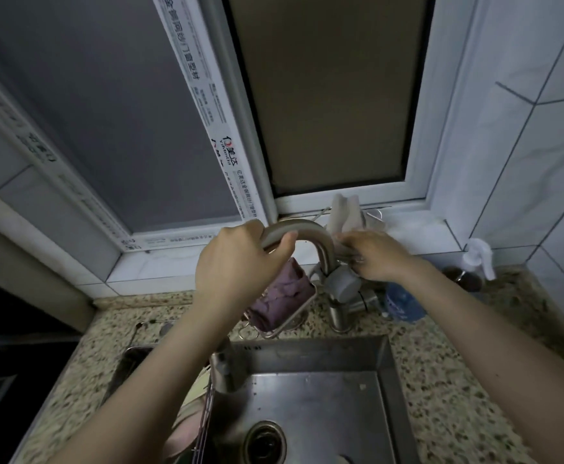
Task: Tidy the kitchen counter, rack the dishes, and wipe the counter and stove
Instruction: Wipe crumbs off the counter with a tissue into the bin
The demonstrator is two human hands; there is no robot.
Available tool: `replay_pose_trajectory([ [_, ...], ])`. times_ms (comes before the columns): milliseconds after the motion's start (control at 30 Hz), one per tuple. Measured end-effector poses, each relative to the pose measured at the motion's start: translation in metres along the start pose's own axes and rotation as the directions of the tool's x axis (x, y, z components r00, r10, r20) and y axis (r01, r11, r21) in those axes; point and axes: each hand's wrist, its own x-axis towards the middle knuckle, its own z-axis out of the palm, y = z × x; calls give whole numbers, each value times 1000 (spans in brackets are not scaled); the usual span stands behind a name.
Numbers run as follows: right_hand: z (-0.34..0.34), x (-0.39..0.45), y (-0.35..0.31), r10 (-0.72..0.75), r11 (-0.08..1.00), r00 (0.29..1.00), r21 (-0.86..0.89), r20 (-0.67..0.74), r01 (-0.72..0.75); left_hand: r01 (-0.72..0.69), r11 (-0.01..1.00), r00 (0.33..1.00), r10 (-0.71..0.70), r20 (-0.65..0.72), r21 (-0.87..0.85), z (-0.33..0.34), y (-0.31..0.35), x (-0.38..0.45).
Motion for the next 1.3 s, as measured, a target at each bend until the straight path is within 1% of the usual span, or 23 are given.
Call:
replay_pose_trajectory([
  [67, 0, 4, 4, -33, 999, 999, 10, -16, 33, 13, 1000, 1000, -13, -9, 19, 0, 1, -1],
  [133, -7, 12, 8, -38, 999, 999, 14, 13, 38, 25, 999, 1000, -24, -19, 32, 0, 2, -2],
  [200, -13, 19, 13, -28, 1000, 994, 11, 110, 27, 17, 999, 1000, -16, -26, 34, 0, 3, -4],
  [233, -17, 22, 16, -18, 999, 986, 43, 166, 11, 12, 999, 1000, -11, -29, 34, 0, 3, -3],
  [267, -21, 25, 20, 5, 993, 977, 114, 212, -29, 11, 999, 999, -9, -32, 37, 0, 3, -3],
  [333, -28, 28, 25, 62, 936, 961, 317, 270, -150, 19, 998, 999, -17, -33, 52, 0, 4, -3],
  [367, -31, 28, 26, 86, 900, 961, 392, 264, -189, 23, 998, 999, -21, -34, 60, 0, 4, -4],
  [433, -33, 25, 24, 171, 831, 972, 505, 163, -231, 21, 997, 999, -18, -37, 71, 0, 3, -4],
  [467, -33, 24, 22, 243, 755, 965, 606, 96, -250, 15, 997, 999, -12, -41, 75, 0, 2, -4],
  [533, -35, 20, 17, 385, 489, 923, 844, 15, -217, 0, 997, 999, 4, -50, 79, 2, 1, -3],
  [567, -39, 17, 15, 442, 359, 897, 916, 2, -179, -5, 997, 998, 10, -54, 79, 2, 0, -2],
  [600, -42, 13, 12, 490, 254, 872, 956, 2, -145, -11, 997, 998, 16, -58, 77, 3, -1, -2],
  [700, -55, 0, 2, 586, -35, 810, 999, 32, -14, -30, 998, 998, 34, -57, 64, 5, -4, 0],
  [733, -60, -5, -2, 604, -108, 796, 994, 42, 29, -40, 997, 998, 43, -54, 60, 6, -4, 0],
  [767, -64, -11, -6, 614, -172, 787, 983, 59, 61, -51, 997, 997, 55, -55, 61, 7, -6, 1],
  [833, -72, -27, -13, 642, -236, 763, 967, 80, 96, -72, 996, 995, 76, -61, 57, 9, -7, 1],
  [900, -83, -48, -23, 685, -240, 724, 963, 79, 122, -104, 994, 991, 107, -77, 40, 10, -9, 2],
  [1000, -102, -87, -46, 755, -171, 655, 969, 13, 178, -185, 983, 977, 185, -110, 18, 6, -20, 2],
  [1133, -124, -153, -85, 825, -140, 565, 960, -22, 242, -326, 945, 933, 317, -171, -29, 4, -27, -4],
  [1233, -135, -205, -115, 861, -126, 507, 953, -33, 274, -321, 946, 944, 315, -102, -48, 1, -25, -18],
  [1300, -138, -240, -137, 879, -130, 476, 948, -26, 291, -286, 958, 958, 285, -31, -21, -2, -23, -31],
])
